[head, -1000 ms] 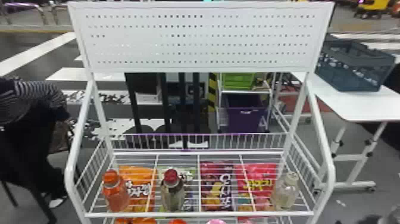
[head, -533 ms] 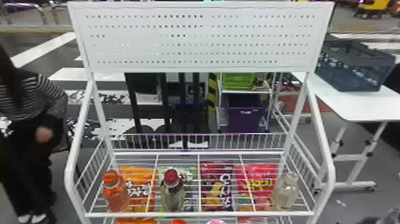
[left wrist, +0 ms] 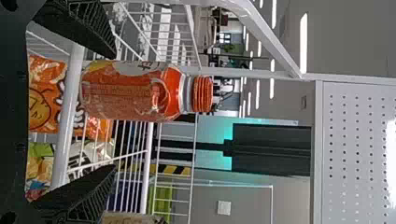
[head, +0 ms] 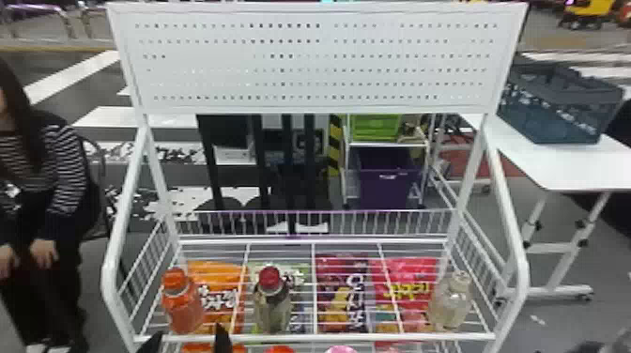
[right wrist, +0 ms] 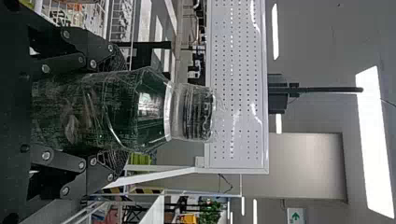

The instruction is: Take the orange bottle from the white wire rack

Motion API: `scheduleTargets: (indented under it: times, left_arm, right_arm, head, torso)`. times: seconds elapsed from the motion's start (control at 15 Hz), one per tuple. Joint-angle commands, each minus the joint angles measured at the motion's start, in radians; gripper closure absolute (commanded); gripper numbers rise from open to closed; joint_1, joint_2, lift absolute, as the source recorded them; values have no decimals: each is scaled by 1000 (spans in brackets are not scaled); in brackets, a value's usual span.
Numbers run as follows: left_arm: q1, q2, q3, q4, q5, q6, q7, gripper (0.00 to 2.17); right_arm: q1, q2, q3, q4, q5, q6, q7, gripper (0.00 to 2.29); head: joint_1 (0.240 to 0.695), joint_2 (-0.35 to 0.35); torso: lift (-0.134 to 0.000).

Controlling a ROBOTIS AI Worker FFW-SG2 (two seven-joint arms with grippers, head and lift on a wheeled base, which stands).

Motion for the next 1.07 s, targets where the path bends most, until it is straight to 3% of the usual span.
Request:
scheduleTargets:
  times: [0.0, 0.27, 0.73, 0.87, 0.93, 1.0]
  left_arm:
    - [-46, 9, 6, 56, 20, 0, -14, 39]
    - [-92, 12, 30, 111, 70, -43, -64, 39]
    - [-175, 6, 24, 169, 82, -46, -109, 90]
    - [-177, 6, 23, 169, 82, -46, -115, 353]
    - [-175, 7, 24, 165, 80, -46, -126, 691]
    - [-166, 12, 27, 151, 80, -46, -124, 1322]
  right_arm:
    - [3, 1, -3, -14, 5, 13, 0, 947]
    - [-2, 1, -10, -26, 8, 50, 0, 947]
    - [-8, 1, -22, -34, 14, 87, 0, 947]
    - [-10, 1, -25, -34, 11, 90, 0, 947]
    - [-13, 1, -25, -32, 11, 93, 0, 947]
    - [-19, 1, -25, -30, 11, 96, 0, 947]
  head:
    - [499, 0]
    - [499, 0]
    - [499, 0]
    - [499, 0]
    - [499, 0]
    - [499, 0]
  torso:
    - [0]
    - [0]
    - [0]
    - [0]
    - [0]
    - [0]
